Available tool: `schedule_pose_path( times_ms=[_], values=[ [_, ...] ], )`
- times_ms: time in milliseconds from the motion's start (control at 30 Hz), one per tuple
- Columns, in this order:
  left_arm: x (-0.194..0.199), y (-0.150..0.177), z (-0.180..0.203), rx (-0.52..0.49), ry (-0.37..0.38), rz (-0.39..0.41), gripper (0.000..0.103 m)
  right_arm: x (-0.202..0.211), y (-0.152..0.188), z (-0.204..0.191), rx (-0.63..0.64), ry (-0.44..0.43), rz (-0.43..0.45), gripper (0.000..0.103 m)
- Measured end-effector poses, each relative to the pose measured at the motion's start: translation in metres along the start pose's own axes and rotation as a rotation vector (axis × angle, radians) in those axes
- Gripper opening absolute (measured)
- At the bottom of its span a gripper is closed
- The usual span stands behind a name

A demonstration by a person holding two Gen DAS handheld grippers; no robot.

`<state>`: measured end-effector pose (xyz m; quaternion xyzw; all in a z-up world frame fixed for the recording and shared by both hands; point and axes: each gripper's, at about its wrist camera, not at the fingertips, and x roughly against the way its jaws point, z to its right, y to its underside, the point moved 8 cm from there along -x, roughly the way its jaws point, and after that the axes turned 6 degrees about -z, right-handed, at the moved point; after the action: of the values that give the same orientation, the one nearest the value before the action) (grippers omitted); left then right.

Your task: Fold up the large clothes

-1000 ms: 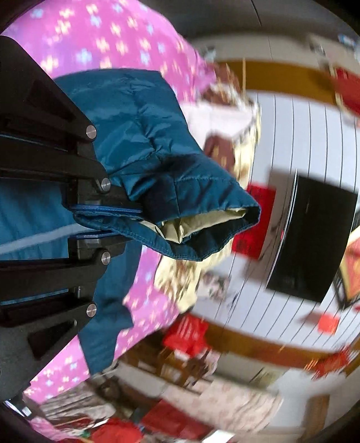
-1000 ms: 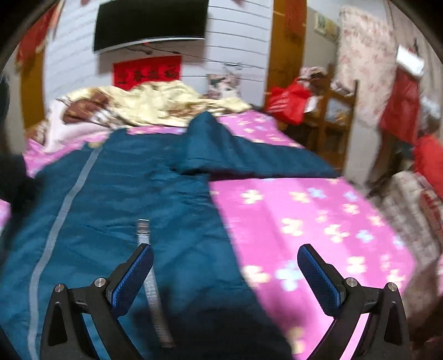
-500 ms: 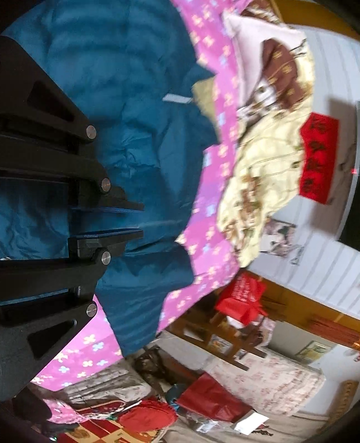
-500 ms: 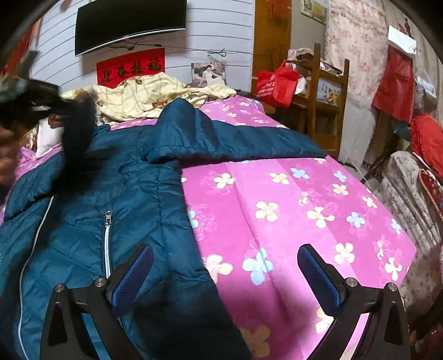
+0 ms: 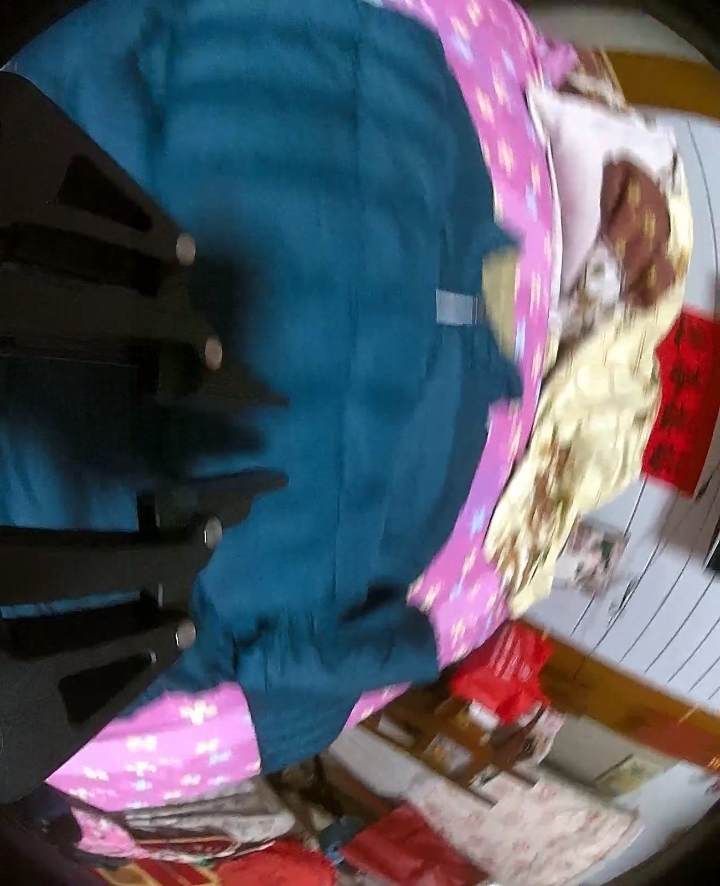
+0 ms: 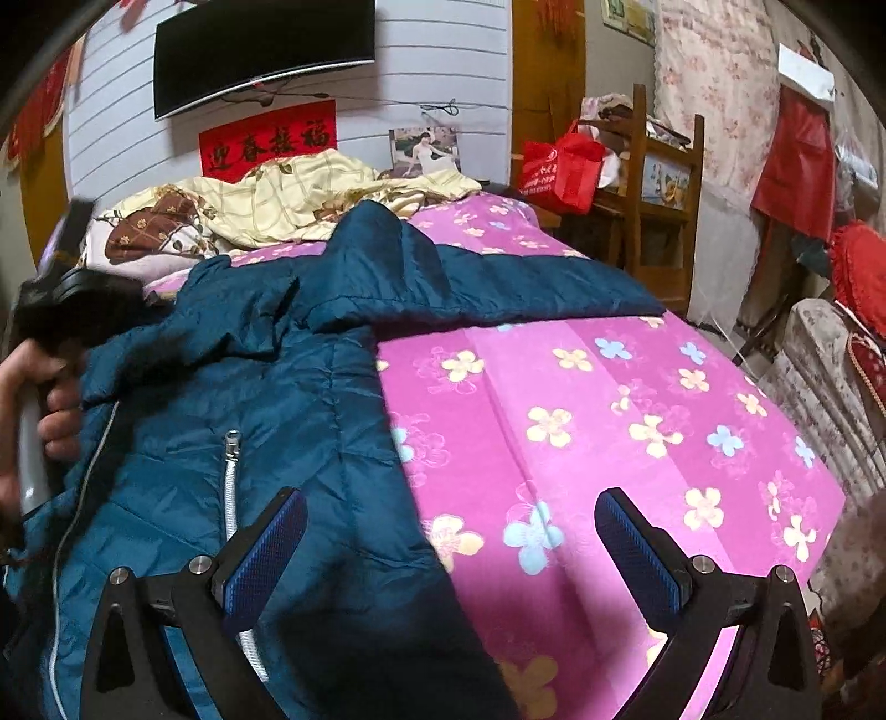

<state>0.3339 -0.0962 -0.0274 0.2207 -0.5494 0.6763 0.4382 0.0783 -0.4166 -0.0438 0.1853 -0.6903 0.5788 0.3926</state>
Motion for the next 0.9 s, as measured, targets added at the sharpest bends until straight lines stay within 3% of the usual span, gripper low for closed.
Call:
schedule_pose_path(
  times_ms=[100,167,300,367,467,567,633,733,800,900],
  values=[
    [0.034,0.008,-0.068,0.053,-0.092,0.039,0.041,0.007,-0.003,-0.014,0.012,-0.002,0.027,0.103],
    [0.054,0.016,-0.116,0.097,-0.175,0.054,0.042,0.009,-0.005,-0.028,0.028,-0.025,0.033,0.103],
    [0.076,0.024,-0.202,0.204,-0.335,0.074,0.043,0.012,-0.038,-0.087,0.120,-0.138,0.070,0.103],
    [0.077,0.027,-0.230,0.281,-0.347,0.078,0.043,0.010,-0.059,-0.117,0.161,-0.194,0.099,0.103],
    [0.071,0.027,-0.247,0.317,-0.358,0.088,0.043,-0.019,-0.094,-0.173,0.205,-0.305,0.058,0.103],
    [0.063,0.018,-0.242,0.280,-0.369,0.105,0.045,-0.065,-0.120,-0.220,0.219,-0.360,0.018,0.103],
    [0.054,0.008,-0.237,0.268,-0.327,0.094,0.055,-0.090,-0.131,-0.238,0.201,-0.387,0.001,0.103],
    [0.038,-0.002,-0.245,0.274,-0.323,0.074,0.056,-0.133,-0.139,-0.264,0.212,-0.436,-0.070,0.103],
    [0.021,0.001,-0.252,0.287,-0.331,0.033,0.058,-0.168,-0.133,-0.279,0.232,-0.463,-0.186,0.103],
    [0.012,0.009,-0.261,0.317,-0.315,0.018,0.073,-0.195,-0.129,-0.274,0.253,-0.435,-0.240,0.103]
  ],
)
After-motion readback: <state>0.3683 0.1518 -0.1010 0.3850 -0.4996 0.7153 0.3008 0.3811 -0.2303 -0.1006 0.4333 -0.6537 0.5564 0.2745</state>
